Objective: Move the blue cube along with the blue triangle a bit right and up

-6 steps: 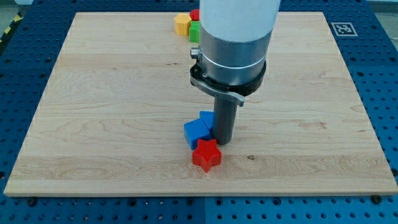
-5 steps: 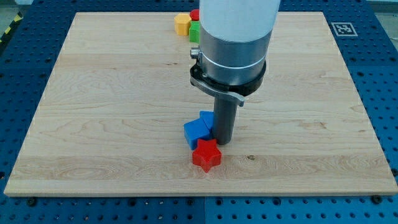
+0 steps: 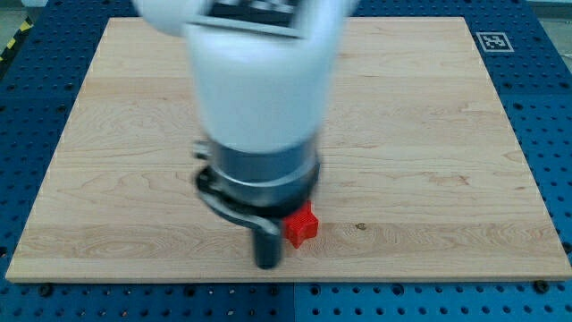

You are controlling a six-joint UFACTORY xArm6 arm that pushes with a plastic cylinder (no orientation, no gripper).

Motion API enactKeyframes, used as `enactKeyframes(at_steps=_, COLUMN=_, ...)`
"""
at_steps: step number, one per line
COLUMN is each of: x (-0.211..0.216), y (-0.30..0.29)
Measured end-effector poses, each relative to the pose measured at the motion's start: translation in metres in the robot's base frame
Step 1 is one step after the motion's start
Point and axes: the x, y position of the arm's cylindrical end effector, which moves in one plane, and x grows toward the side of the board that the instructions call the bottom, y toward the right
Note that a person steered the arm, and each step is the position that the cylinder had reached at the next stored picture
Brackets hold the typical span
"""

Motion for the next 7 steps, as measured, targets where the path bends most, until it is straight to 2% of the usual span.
enactKeyframes(at_steps=1, x=-0.030, y=-0.039)
enactKeyframes(at_steps=3, x=-0.031, y=-0.042)
enactKeyframes(at_steps=5, x=-0.055, y=-0.017)
enactKeyframes(at_steps=7, x=-0.056, y=0.040)
